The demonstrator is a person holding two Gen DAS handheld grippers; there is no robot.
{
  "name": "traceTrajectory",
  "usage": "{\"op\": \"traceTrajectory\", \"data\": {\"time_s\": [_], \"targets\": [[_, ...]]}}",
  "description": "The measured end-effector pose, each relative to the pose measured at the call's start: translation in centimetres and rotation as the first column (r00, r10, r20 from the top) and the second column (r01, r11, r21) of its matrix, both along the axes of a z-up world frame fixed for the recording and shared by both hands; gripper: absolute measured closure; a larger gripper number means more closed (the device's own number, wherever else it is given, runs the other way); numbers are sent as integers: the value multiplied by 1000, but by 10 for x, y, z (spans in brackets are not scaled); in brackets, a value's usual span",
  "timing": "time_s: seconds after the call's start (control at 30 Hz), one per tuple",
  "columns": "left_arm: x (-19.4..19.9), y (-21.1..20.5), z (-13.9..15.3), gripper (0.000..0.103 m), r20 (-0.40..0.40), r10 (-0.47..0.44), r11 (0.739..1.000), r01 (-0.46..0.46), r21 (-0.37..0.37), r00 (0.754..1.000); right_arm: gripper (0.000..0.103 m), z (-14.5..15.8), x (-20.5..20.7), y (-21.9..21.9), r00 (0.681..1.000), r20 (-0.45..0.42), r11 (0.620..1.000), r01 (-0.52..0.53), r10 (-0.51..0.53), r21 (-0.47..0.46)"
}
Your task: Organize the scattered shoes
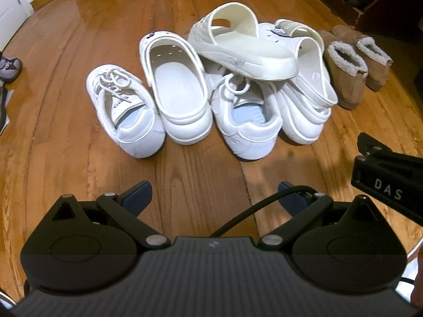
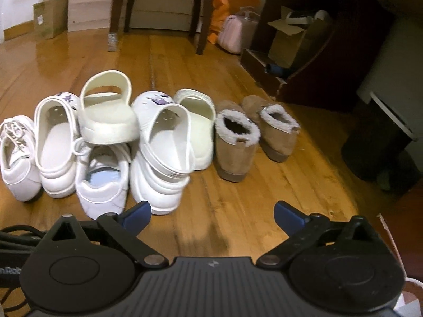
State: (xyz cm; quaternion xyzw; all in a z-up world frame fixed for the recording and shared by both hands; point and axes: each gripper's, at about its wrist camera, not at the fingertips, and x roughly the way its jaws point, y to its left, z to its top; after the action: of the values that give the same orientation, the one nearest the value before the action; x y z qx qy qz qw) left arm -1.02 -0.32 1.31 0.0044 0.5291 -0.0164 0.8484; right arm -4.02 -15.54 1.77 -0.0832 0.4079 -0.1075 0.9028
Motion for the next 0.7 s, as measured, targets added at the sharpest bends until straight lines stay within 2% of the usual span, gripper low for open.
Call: {"op": "traceTrajectory", "data": {"time_s": [0.23, 0.4, 0.57, 0.7], "targets": [[3, -6, -1, 0, -10, -5, 1000, 5, 6, 1000, 3, -2, -6, -10, 1000, -9, 999, 30, -30, 19], [3, -6, -3, 0, -14, 5, 1000, -5, -2, 1000, 2, -6, -8, -8, 997, -27, 995, 80, -79, 65], [6, -4, -5, 0, -25, 13, 1000, -13, -2, 1000, 1, -10, -7, -3, 996, -45, 996, 75, -73, 39], [5, -4, -8, 0, -33, 18, 1000, -18, -3, 999, 1, -15, -7, 7, 997, -52, 998, 59, -60, -27]]}}
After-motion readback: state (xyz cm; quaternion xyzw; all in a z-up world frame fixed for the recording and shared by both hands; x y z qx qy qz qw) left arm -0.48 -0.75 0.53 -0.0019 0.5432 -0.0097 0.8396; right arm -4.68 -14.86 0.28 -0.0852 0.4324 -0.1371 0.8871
